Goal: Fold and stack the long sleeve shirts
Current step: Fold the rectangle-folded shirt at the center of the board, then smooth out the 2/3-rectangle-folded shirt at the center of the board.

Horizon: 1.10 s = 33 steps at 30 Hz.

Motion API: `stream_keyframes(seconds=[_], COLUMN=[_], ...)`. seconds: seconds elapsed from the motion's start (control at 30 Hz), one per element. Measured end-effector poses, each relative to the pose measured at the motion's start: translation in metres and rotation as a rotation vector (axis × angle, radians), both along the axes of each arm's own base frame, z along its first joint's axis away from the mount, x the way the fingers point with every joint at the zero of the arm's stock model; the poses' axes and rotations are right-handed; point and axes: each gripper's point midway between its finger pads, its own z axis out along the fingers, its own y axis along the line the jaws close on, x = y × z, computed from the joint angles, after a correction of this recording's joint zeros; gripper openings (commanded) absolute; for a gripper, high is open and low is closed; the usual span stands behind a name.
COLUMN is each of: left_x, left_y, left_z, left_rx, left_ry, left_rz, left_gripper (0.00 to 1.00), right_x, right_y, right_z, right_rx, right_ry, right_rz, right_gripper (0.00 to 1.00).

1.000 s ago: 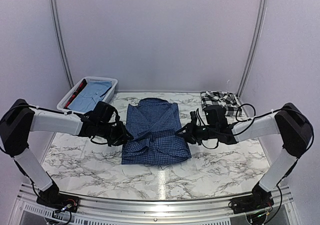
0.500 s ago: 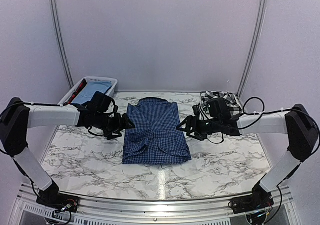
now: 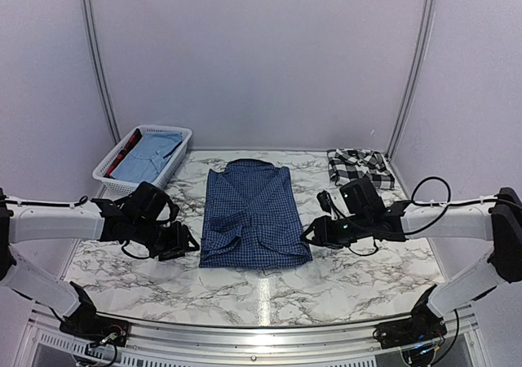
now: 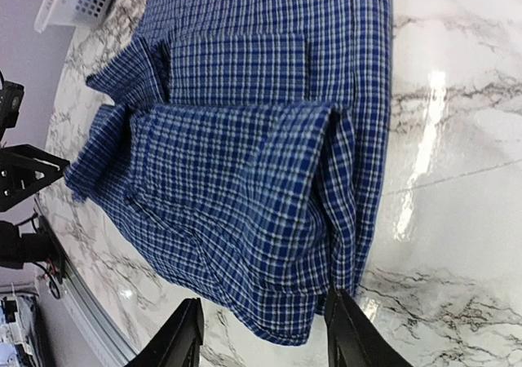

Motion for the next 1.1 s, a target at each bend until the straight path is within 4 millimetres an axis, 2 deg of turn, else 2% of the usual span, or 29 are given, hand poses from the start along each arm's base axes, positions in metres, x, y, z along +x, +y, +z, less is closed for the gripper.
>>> stream_keyframes(seconds=[0.17,0.47,0.7,0.9,1.1], left_x=[-0.024,-0.021,-0.013,-0.009,-0.009], left_y=[-0.004,-0.021,-0.027,-0.032,-0.034], left_z=[-0.018,-0.030,-0.028,-0.027,-0.025], left_rx=[0.011,-0.009,-0.024,-0.032,-0.039], left_ry=[0.053,0.066,0.049,0.044,0.044], left_rz=[-0.018,-0.009,-0.001,-0.001,0.001], left_gripper=[0.47,0.43,0.36,0.26,0.10], right_x=[-0.011,-0.016,-0.019,-0.018,-0.020], right_y=[0.000,0.003,0.001,0.003,0.004], right_z=[-0.014,-0.027,-0.043,-0.050,-0.051], right_rx=[-0.029,-0.048,-0.074,-0.081,-0.093], right_ry=[0.021,0.029,0.052,0.059,0.057], right_rz=[0.016,0.028,0.029,0.028,0.029], right_gripper=[0.44,0.43,0.39,0.26,0.07])
